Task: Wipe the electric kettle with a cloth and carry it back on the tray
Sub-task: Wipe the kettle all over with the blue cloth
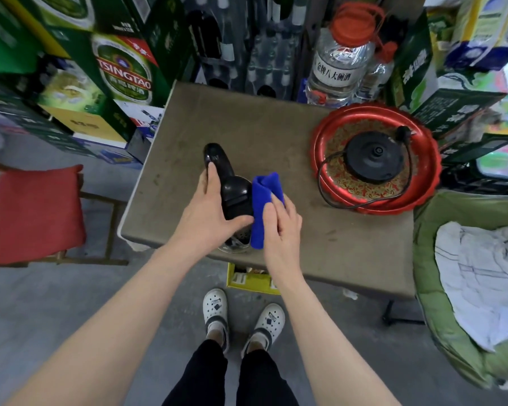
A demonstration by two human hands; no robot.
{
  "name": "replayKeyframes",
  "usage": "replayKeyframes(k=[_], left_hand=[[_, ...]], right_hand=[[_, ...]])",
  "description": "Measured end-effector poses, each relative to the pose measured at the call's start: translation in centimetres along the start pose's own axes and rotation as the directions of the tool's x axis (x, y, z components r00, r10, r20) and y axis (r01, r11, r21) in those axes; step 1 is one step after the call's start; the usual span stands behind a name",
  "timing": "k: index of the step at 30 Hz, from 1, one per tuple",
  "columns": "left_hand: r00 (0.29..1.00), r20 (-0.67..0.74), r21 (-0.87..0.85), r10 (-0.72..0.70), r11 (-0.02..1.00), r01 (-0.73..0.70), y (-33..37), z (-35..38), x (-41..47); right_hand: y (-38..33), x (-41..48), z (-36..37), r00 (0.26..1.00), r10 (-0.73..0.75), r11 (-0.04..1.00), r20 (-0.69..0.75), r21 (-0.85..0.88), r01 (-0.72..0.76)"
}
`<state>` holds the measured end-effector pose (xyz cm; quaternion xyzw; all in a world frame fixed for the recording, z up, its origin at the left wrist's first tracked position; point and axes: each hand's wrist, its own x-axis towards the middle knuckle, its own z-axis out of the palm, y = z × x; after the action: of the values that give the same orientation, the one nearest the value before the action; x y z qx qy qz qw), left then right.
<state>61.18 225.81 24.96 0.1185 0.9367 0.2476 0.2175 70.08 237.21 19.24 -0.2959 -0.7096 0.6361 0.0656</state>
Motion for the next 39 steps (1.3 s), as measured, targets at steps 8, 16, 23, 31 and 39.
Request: replayKeyframes(k=[8,16,23,31,39], left_hand=[[1.0,-0.011,-0.008,0.022,1.0,-0.022,-0.4,0.2,0.1],[0.999,0.001,-0.016,0.039,0.999,-0.039,-0.3,-0.1,0.0],[0.986,-0.147,0.061,-0.082,0.994,0.092,1.7,1.1,-0.5],[0.991,-0.134,0.123,0.011,0.992,0.005,3.0,1.7,0.2],[0.882,0.215,0.05,0.419,0.897,-0.438,7.8,3.5,2.4]], right_hand=[[5.8,-0.7,0.4,0.905,0.426,0.904,0.01,0.038,-0.426],[1.0,1.1,0.9,0.986,-0.029,0.995,-0.164,-0.095,0.014],[5.3,1.0,-0.2,0.917,0.394,0.919,-0.063,-0.008,-0.395],[3.0,-2.0,-1.6,0.959,0.226,0.972,-0.173,0.106,-0.21],[3.0,-2.1,-8.4,0.838,0.252,0.96,-0.483,0.233,-0.155]])
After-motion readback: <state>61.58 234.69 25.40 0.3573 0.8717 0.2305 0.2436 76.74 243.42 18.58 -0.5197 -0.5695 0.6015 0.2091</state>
